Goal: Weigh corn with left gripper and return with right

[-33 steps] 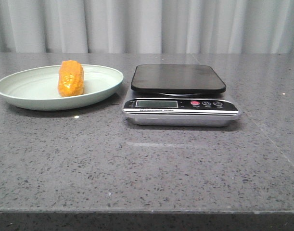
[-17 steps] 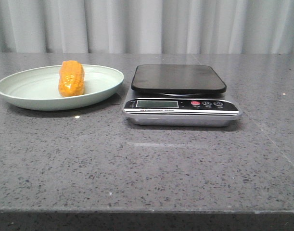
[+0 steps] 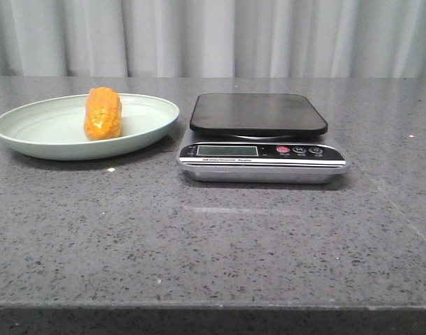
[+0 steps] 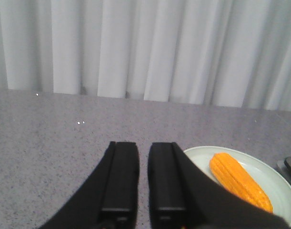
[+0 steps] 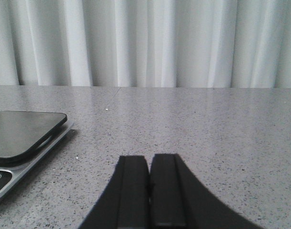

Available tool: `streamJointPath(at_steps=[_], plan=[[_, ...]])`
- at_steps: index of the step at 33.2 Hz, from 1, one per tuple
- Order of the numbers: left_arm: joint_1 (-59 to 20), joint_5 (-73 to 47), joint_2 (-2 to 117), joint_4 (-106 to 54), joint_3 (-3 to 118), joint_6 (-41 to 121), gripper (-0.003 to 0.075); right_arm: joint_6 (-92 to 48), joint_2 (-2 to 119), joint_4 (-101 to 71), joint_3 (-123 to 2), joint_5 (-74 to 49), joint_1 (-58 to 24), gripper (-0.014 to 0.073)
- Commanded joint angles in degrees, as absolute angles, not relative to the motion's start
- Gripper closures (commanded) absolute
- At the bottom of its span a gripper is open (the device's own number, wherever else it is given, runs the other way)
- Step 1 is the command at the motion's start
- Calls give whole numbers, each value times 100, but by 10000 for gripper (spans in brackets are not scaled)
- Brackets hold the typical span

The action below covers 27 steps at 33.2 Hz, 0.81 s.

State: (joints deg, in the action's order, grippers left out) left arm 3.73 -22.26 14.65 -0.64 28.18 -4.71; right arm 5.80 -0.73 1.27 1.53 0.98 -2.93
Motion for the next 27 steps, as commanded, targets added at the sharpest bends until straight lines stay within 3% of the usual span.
streamJointPath(at_steps=[1, 4, 7, 21, 27], plan=[[156, -2083, 1824, -150, 3061, -485, 302, 568, -157, 173, 112, 527, -308, 454], [-71, -2449, 2202, -285, 3262, -485, 150, 568, -157, 173, 112, 527, -308, 454], [-266, -2718, 2723, -387, 3571, -485, 92, 568, -157, 173, 112, 527, -308, 454], [-1362, -3400, 6290, -716, 5719, -485, 93, 568, -157, 173, 112, 527, -308, 454], [-1575, -4236, 7778, -702, 7043, -714, 148, 568, -157, 173, 112, 527, -308, 454]])
